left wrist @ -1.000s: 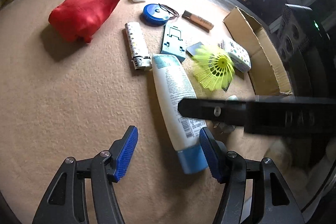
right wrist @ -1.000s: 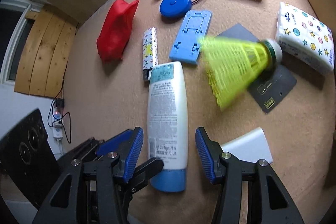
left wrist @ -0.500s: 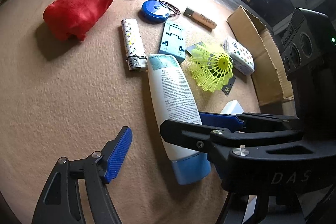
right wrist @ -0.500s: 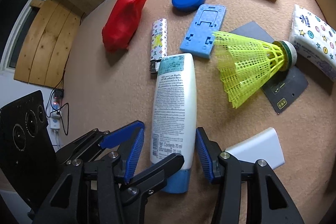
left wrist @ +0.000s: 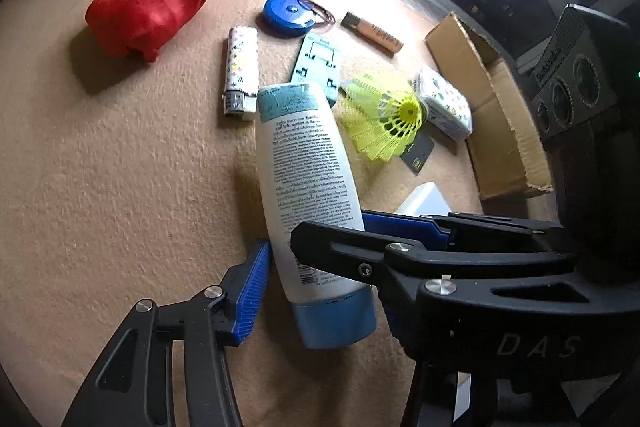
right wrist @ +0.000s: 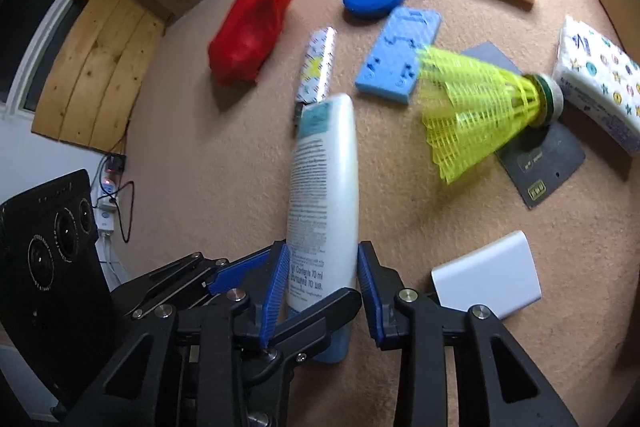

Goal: Organize objects
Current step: 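Close the right gripper on the lotion tube and lift it, then carry the lotion tube into the cardboard box and open the right gripper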

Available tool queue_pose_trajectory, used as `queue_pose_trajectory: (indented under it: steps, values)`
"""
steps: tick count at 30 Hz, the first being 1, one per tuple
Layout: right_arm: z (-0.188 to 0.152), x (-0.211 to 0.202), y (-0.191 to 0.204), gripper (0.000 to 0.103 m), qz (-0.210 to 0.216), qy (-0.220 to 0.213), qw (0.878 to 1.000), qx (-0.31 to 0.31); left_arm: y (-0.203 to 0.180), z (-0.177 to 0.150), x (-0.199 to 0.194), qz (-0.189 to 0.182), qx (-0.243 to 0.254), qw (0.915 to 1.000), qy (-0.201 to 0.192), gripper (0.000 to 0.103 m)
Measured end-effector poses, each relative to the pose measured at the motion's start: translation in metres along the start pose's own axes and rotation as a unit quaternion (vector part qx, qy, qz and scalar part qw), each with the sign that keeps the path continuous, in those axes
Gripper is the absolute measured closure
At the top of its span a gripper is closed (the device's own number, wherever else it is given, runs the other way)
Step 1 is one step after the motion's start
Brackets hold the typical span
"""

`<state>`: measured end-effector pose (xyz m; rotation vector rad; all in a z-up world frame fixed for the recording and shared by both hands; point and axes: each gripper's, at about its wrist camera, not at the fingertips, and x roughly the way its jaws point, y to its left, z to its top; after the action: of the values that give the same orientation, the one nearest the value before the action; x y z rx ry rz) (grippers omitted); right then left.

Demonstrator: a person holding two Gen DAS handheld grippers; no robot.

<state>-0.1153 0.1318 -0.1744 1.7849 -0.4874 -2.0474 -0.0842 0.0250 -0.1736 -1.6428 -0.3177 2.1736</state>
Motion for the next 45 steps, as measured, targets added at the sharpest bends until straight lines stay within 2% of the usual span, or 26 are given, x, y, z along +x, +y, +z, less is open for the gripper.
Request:
queue_pose_trajectory:
  steps: [2,4,5,8,10,12,19,29,35,38,45]
  values:
    - [0.001,0.0,-0.002,0.069,0.007,0.0,1.0,0.002,0.001,-0.001,0.002,0.0,-0.002,1.0,-0.001,0.047]
    - [0.002,0.001,-0.004,0.058,-0.009,0.001,1.0,0.005,0.001,-0.002,0.002,-0.001,-0.003,1.0,-0.004,0.046]
    - [0.002,0.001,-0.004,0.058,-0.009,0.001,1.0,0.005,0.002,-0.001,0.002,-0.003,-0.007,1.0,-0.005,0.045]
    - [0.0,0.002,-0.005,0.059,0.002,0.004,1.0,0.0,0.0,-0.002,0.004,-0.001,-0.001,0.9999,-0.011,0.046]
    - [-0.002,0.0,-0.004,0.061,0.0,-0.003,1.0,0.001,0.001,-0.002,0.005,-0.008,-0.002,0.9999,-0.011,0.052]
    - [-0.002,-0.003,-0.004,0.065,-0.002,-0.008,1.0,0.001,0.002,-0.003,0.006,-0.008,-0.007,0.9999,-0.011,0.052]
    - [-0.004,-0.04,-0.006,0.066,0.01,-0.049,0.999,0.0,-0.015,0.002,-0.009,0.001,0.009,0.9995,-0.028,0.053]
    - [-0.007,-0.13,-0.052,0.067,0.014,-0.114,0.993,0.019,-0.097,0.028,-0.026,-0.012,0.066,0.9956,-0.065,0.053]
    - [-0.009,-0.159,-0.082,0.067,0.003,-0.137,0.99,0.033,-0.154,0.04,-0.013,-0.031,0.097,0.9924,-0.069,0.053]
    - [-0.011,-0.183,-0.112,0.067,-0.007,-0.155,0.987,0.046,-0.182,0.047,-0.001,-0.042,0.111,0.9907,-0.067,0.053]
    - [-0.008,-0.205,-0.152,0.068,-0.019,-0.171,0.983,0.064,-0.234,0.064,0.027,-0.062,0.125,0.9881,-0.064,0.053]
